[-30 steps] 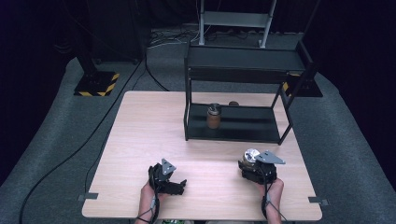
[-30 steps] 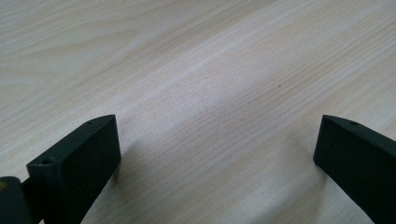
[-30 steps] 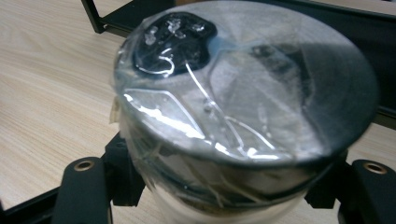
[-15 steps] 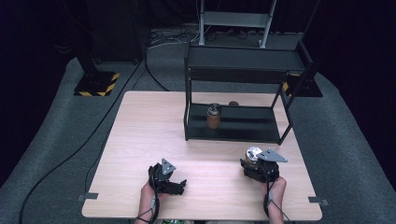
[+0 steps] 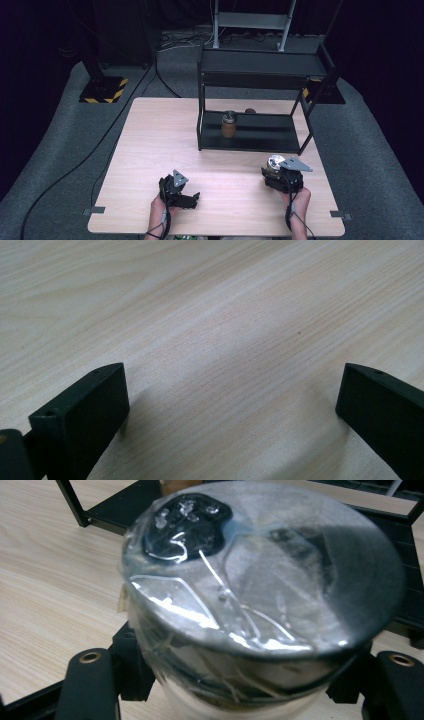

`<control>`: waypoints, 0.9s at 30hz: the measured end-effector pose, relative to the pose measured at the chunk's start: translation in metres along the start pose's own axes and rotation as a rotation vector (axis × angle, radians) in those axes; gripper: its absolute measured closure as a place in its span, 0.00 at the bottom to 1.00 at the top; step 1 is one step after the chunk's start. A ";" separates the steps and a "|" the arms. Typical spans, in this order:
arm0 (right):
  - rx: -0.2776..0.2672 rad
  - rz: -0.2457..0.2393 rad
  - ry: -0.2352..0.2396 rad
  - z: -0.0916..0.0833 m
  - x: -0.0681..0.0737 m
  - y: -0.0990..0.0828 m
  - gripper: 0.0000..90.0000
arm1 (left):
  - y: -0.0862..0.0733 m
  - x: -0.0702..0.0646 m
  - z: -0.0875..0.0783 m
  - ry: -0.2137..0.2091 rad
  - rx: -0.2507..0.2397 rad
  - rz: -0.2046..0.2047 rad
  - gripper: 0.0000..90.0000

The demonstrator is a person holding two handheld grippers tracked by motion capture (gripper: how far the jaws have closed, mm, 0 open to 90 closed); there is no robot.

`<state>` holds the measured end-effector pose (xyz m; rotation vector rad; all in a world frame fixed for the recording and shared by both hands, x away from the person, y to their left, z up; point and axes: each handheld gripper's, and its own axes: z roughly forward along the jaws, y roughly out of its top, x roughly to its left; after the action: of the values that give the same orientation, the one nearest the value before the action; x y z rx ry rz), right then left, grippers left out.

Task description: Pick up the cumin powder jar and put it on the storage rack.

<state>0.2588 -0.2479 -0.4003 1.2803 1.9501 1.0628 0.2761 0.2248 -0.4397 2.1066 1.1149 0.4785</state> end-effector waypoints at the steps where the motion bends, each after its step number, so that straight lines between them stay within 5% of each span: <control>1: 0.000 0.000 -0.002 0.000 0.000 0.000 0.33 | 0.000 0.000 0.000 0.000 0.000 0.000 0.00; 27: 0.001 0.005 -0.043 -0.004 -0.010 0.008 0.33 | -0.001 -0.001 0.000 0.004 -0.003 0.004 0.00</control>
<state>0.2627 -0.2566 -0.3909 1.2988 1.9171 1.0286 0.2749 0.2240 -0.4399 2.1068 1.1115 0.4868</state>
